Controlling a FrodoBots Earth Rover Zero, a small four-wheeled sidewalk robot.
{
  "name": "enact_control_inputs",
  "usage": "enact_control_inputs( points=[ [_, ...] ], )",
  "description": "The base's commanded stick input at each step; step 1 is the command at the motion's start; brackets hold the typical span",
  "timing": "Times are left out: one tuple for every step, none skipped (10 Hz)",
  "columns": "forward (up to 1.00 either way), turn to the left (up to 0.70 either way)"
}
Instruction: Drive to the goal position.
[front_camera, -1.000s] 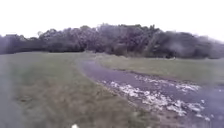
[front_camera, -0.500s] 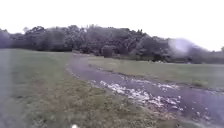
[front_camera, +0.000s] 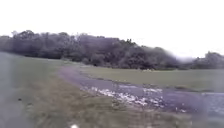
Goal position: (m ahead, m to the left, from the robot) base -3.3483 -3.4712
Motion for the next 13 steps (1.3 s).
enact_control_inputs(
  points=[
    [-0.62, 0.12],
    [-0.63, 0.0],
    [-0.63, 0.0],
    [-0.63, 0.0],
    [-0.63, 0.0],
    [-0.62, 0.0],
    [-0.63, 0.0],
    [-0.62, 0.0],
    [-0.62, 0.0],
    [-0.63, 0.0],
    [-0.63, 0.0],
    [-0.62, 0.0],
    [-0.62, 0.0]
  ],
)
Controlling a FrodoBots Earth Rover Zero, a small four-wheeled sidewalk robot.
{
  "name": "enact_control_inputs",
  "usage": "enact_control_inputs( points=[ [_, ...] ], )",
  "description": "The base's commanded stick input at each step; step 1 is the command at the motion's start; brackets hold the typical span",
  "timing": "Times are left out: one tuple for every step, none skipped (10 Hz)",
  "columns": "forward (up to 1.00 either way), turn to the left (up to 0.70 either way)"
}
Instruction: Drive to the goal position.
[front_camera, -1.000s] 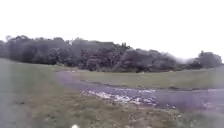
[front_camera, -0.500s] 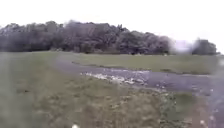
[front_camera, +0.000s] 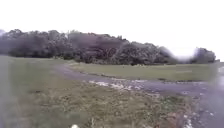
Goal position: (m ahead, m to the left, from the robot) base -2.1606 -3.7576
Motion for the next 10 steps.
enact_control_inputs(
  points=[
    [-0.63, 0.0],
    [-0.63, 0.0],
    [-0.62, 0.0],
    [-0.63, 0.0],
    [-0.62, 0.0],
    [-0.63, 0.0],
    [-0.63, 0.0],
    [-0.62, 0.0],
    [-0.62, 0.0],
    [-0.62, 0.0]
  ],
)
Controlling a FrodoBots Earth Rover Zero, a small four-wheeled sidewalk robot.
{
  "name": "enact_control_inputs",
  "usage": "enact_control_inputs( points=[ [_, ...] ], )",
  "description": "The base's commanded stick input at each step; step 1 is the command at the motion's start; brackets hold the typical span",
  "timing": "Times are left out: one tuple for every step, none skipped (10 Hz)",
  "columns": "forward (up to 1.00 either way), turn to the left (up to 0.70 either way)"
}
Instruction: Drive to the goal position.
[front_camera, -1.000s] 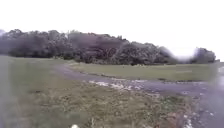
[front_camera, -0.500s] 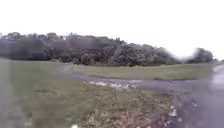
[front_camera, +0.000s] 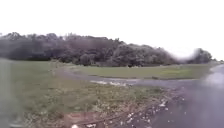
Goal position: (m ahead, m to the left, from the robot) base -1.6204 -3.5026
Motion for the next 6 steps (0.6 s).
enact_control_inputs(
  points=[
    [-0.62, 0.0],
    [-0.63, 0.0],
    [-0.63, 0.0],
    [-0.62, 0.0],
    [-0.62, 0.0],
    [-0.62, 0.0]
  ],
)
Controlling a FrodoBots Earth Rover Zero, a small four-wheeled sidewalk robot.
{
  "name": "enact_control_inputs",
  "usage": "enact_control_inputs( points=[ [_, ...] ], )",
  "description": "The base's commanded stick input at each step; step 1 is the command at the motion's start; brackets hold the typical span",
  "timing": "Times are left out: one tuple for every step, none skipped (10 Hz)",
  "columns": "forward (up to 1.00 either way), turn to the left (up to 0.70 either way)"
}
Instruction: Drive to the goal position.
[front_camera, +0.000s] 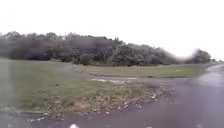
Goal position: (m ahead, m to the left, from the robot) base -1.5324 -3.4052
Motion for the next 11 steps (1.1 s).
enact_control_inputs(
  points=[
    [-0.63, 0.0],
    [-0.62, 0.0],
    [-0.44, 0.0],
    [-0.15, 0.0],
    [0.01, 0.0],
    [0.03, 0.0],
    [0.04, 0.0],
    [0.04, 0.0],
    [0.04, 0.0],
    [0.02, 0.0],
    [0.04, 0.0]
  ],
)
